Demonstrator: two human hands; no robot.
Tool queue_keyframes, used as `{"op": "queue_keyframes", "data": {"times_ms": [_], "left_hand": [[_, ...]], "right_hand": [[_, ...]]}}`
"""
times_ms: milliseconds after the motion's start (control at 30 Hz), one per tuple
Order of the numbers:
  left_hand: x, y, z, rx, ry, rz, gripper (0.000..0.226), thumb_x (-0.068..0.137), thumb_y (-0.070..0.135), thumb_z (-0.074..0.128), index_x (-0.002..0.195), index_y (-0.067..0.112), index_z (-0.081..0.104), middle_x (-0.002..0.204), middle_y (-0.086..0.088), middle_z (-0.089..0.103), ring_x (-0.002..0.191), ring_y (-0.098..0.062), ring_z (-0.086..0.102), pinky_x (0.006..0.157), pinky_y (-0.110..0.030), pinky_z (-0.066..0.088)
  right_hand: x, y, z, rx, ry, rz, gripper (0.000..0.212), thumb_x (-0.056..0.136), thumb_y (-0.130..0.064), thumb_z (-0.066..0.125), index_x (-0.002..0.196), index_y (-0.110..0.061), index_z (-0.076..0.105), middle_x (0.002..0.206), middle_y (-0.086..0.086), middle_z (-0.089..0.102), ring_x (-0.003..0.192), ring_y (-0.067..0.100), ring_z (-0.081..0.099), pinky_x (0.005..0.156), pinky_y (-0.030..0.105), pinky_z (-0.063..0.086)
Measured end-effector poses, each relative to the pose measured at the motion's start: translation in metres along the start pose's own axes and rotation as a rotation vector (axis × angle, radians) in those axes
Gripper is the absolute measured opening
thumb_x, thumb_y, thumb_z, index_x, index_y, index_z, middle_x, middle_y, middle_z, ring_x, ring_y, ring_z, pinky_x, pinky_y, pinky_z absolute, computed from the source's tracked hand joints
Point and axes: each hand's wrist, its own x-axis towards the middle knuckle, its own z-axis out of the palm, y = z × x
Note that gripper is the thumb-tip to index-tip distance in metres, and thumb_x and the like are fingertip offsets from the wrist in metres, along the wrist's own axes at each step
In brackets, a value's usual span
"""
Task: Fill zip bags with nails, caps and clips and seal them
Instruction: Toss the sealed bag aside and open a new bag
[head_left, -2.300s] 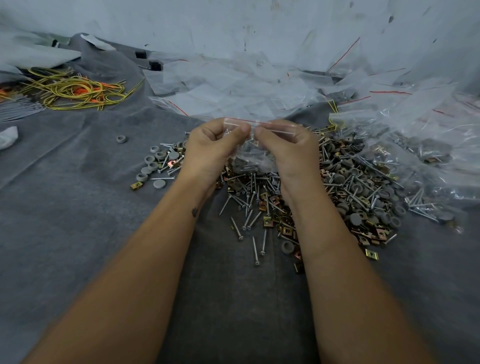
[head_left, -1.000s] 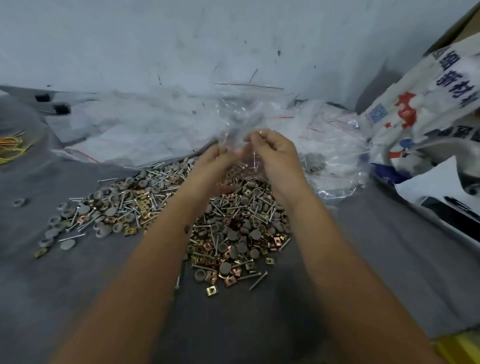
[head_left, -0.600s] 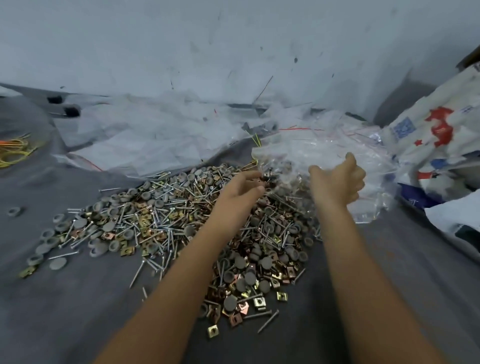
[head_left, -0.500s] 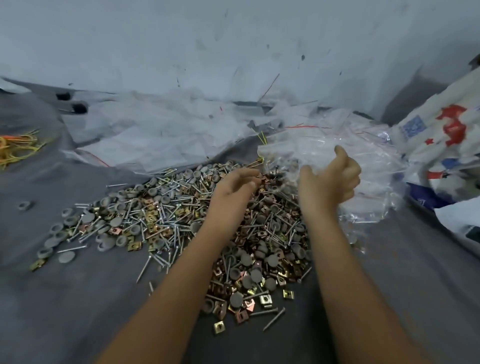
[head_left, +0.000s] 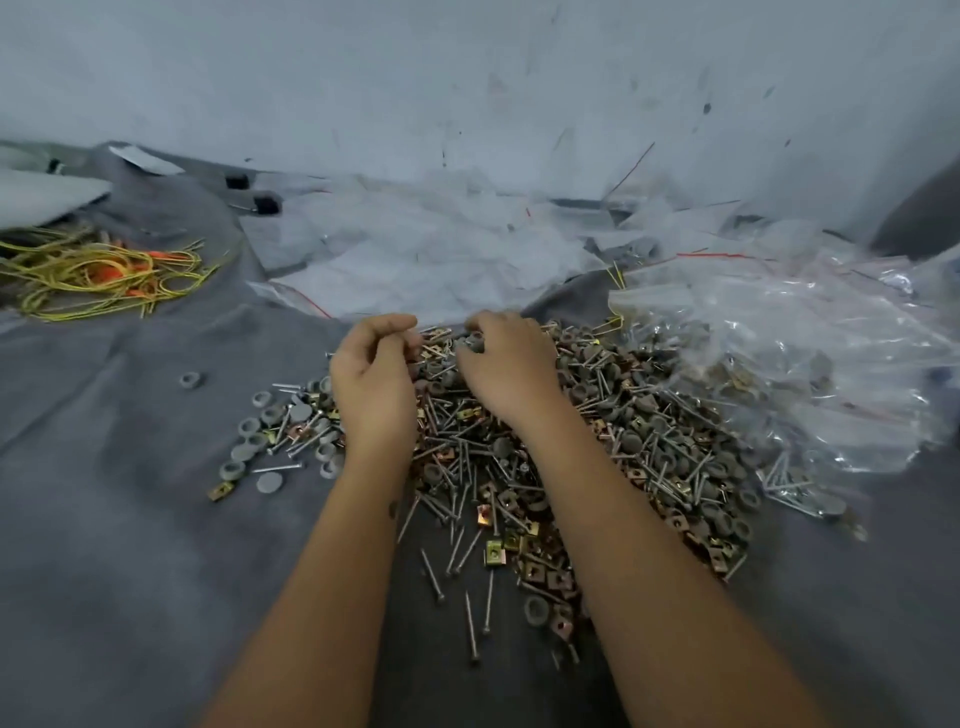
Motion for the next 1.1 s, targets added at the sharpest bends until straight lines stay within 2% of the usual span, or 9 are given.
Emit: {"op": "queue_keyframes", "data": {"times_ms": [200, 367, 433, 533, 633, 733, 767, 833, 1100], "left_hand": [[0.018, -0.003, -0.015, -0.139, 0.113, -0.015, 0.031, 0.092, -0.004, 0.047, 0.082, 0.015, 0.069, 0.067, 0.008, 0.066, 0.073, -0.014, 0.06, 0.071, -0.027, 0.052], [0.023, -0.012, -0.016, -0.21, 0.129, -0.026, 0.032, 0.093, -0.007, 0.048, 0.078, 0.013, 0.069, 0.066, 0.006, 0.066, 0.069, -0.007, 0.061, 0.072, -0.025, 0.054], [0.025, -0.016, -0.016, -0.254, 0.157, -0.039, 0.033, 0.093, -0.007, 0.048, 0.077, 0.012, 0.07, 0.066, 0.004, 0.065, 0.068, -0.006, 0.062, 0.07, -0.023, 0.055], [0.028, -0.018, -0.017, -0.331, 0.201, -0.045, 0.038, 0.092, -0.009, 0.047, 0.072, 0.014, 0.07, 0.065, 0.002, 0.064, 0.066, -0.008, 0.061, 0.065, -0.02, 0.055], [0.031, -0.017, -0.018, -0.393, 0.234, -0.056, 0.032, 0.092, -0.009, 0.046, 0.078, 0.01, 0.068, 0.074, -0.004, 0.067, 0.071, -0.011, 0.064, 0.067, -0.019, 0.054], [0.034, -0.015, -0.019, -0.418, 0.263, -0.112, 0.025, 0.094, -0.005, 0.047, 0.088, 0.009, 0.067, 0.095, -0.008, 0.07, 0.084, -0.01, 0.07, 0.073, -0.017, 0.054], [0.035, -0.013, -0.019, -0.431, 0.26, -0.135, 0.024, 0.094, -0.004, 0.047, 0.09, 0.009, 0.067, 0.098, -0.007, 0.07, 0.084, -0.009, 0.07, 0.073, -0.017, 0.053], [0.036, -0.01, -0.019, -0.441, 0.252, -0.169, 0.024, 0.095, -0.003, 0.047, 0.093, 0.011, 0.066, 0.103, -0.005, 0.069, 0.088, -0.006, 0.07, 0.075, -0.016, 0.054], [0.031, -0.001, -0.019, -0.246, 0.18, -0.207, 0.022, 0.096, 0.003, 0.051, 0.102, 0.02, 0.064, 0.112, 0.0, 0.06, 0.09, -0.002, 0.063, 0.089, -0.021, 0.051]], "right_hand": [[0.079, -0.01, 0.026, 0.08, -0.036, 0.173, 0.057, 0.091, -0.032, 0.05, 0.142, -0.01, 0.037, 0.144, 0.016, 0.038, 0.132, 0.035, 0.034, 0.107, 0.044, 0.033], [0.134, 0.019, 0.037, 0.167, -0.081, 0.413, 0.076, 0.093, -0.037, 0.048, 0.154, -0.017, 0.006, 0.16, 0.016, -0.015, 0.148, 0.035, -0.005, 0.119, 0.049, 0.015], [0.145, 0.022, 0.04, 0.172, -0.157, 0.5, 0.092, 0.09, -0.055, 0.051, 0.154, -0.024, -0.007, 0.157, 0.017, -0.027, 0.147, 0.041, -0.004, 0.118, 0.053, 0.014], [0.152, 0.005, 0.051, 0.028, -0.362, 0.475, 0.109, 0.075, -0.079, 0.053, 0.154, -0.031, -0.004, 0.16, 0.021, -0.012, 0.146, 0.044, -0.003, 0.114, 0.06, 0.005], [0.145, -0.034, 0.067, -0.166, -0.576, 0.151, 0.086, 0.073, -0.061, 0.066, 0.147, -0.034, 0.033, 0.159, 0.014, 0.019, 0.144, 0.043, 0.007, 0.11, 0.065, 0.011], [0.131, -0.065, 0.062, -0.064, -0.633, -0.143, 0.049, 0.078, -0.031, 0.073, 0.126, -0.022, 0.064, 0.131, 0.006, 0.058, 0.122, 0.026, 0.05, 0.105, 0.04, 0.039], [0.125, -0.069, 0.057, 0.038, -0.634, -0.168, 0.039, 0.079, -0.02, 0.075, 0.116, -0.015, 0.07, 0.112, 0.005, 0.066, 0.102, 0.019, 0.061, 0.089, 0.026, 0.05], [0.113, -0.07, 0.044, 0.159, -0.576, -0.183, 0.026, 0.082, -0.009, 0.071, 0.108, -0.01, 0.074, 0.093, 0.002, 0.07, 0.076, 0.012, 0.063, 0.062, 0.014, 0.049], [0.061, -0.036, 0.001, 0.272, -0.127, -0.033, 0.028, 0.097, -0.029, 0.048, 0.1, -0.02, 0.074, 0.114, -0.003, 0.069, 0.103, 0.018, 0.059, 0.091, 0.037, 0.044]]}}
